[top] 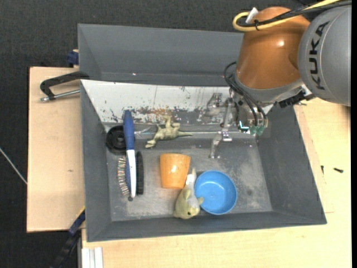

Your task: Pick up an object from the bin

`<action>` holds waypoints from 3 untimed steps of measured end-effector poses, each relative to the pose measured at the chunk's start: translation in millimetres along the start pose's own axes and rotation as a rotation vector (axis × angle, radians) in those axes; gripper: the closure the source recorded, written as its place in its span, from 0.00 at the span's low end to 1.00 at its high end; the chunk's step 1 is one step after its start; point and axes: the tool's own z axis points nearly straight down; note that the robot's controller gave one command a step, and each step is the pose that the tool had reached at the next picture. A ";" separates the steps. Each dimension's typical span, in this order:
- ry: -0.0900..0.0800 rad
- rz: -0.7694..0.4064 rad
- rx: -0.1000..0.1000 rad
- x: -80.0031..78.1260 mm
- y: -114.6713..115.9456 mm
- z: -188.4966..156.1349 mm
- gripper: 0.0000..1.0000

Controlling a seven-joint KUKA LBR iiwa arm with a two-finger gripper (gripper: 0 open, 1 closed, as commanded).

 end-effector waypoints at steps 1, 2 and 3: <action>-0.011 -0.260 0.000 57.7 -43.8 150.9 0.00; -0.007 -0.380 0.001 84.0 -40.2 121.4 0.00; -0.011 -0.876 0.004 82.5 -41.2 106.9 0.00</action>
Offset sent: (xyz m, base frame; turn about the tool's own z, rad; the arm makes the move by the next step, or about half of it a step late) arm -0.0604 -0.0443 -0.1527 -0.2619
